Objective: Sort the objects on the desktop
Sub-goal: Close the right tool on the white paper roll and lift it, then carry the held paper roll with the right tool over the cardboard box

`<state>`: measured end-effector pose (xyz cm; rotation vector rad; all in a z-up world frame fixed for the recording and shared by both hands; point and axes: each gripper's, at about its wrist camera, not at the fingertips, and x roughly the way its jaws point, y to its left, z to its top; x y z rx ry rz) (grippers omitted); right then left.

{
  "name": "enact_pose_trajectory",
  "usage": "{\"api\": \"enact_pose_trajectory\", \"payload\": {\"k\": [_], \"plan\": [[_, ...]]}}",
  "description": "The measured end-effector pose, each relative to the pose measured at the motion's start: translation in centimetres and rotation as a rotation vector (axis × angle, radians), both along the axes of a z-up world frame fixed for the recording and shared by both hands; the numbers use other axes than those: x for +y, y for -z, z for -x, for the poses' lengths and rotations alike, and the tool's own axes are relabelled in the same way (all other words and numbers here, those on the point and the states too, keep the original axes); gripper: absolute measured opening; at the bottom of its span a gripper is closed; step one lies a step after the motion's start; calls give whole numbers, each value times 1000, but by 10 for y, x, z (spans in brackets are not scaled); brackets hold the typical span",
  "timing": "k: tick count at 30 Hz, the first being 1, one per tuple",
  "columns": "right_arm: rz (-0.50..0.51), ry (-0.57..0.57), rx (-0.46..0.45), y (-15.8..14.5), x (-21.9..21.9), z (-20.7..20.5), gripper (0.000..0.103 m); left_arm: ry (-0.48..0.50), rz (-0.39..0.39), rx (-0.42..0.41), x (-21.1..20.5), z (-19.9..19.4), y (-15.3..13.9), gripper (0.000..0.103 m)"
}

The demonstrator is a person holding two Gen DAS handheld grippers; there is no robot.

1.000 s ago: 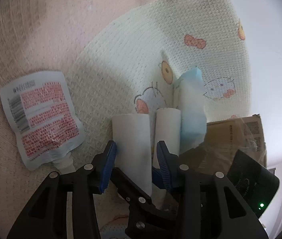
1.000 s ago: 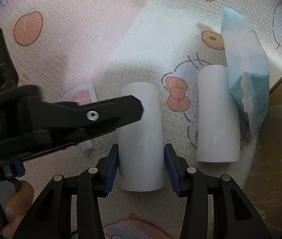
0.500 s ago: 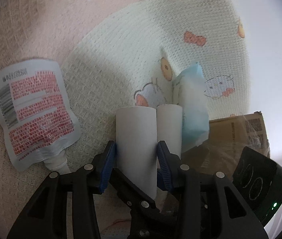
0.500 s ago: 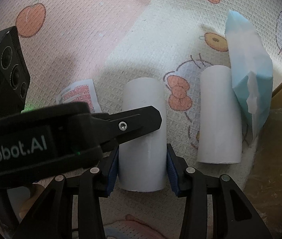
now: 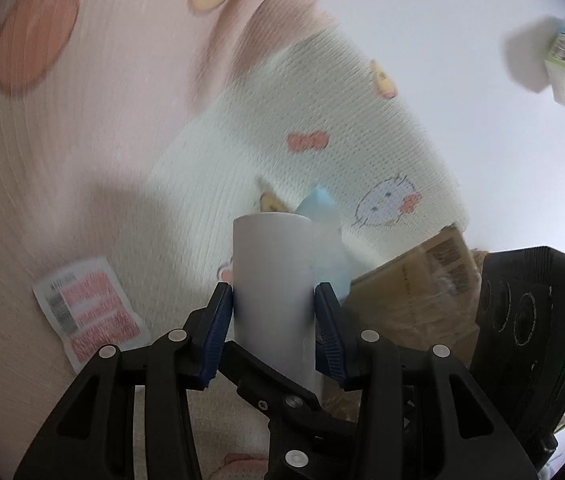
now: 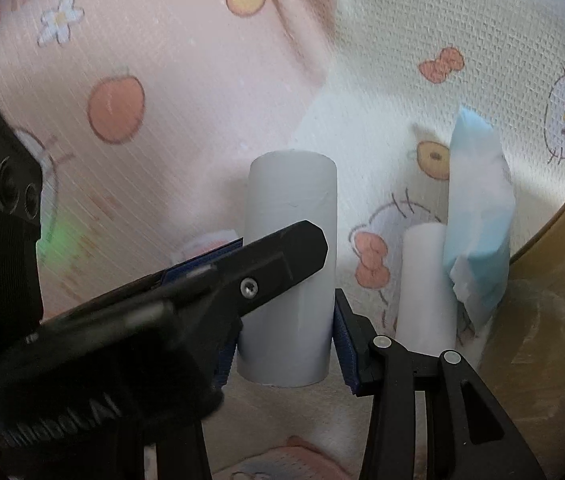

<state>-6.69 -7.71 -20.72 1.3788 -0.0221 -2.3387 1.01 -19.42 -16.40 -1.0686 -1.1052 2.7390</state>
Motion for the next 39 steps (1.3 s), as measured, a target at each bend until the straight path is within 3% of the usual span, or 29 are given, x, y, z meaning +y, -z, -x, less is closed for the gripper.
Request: {"api": "enact_pose_trajectory", "payload": {"k": [9,14,24,39], "plan": [[-7,-48,74,-42,5,-11,41,-1,84,46,3,-7,-43,46],[-19,-60,86,-51,5,-7,41,6,95,68,7,-4,-68,46],[-7,-74,176,-109,23,-21,42,45,233,113,34,4,-136,46],[65,-1,201,-145,85,-24,42,158,326,116,102,34,-171,46]]}}
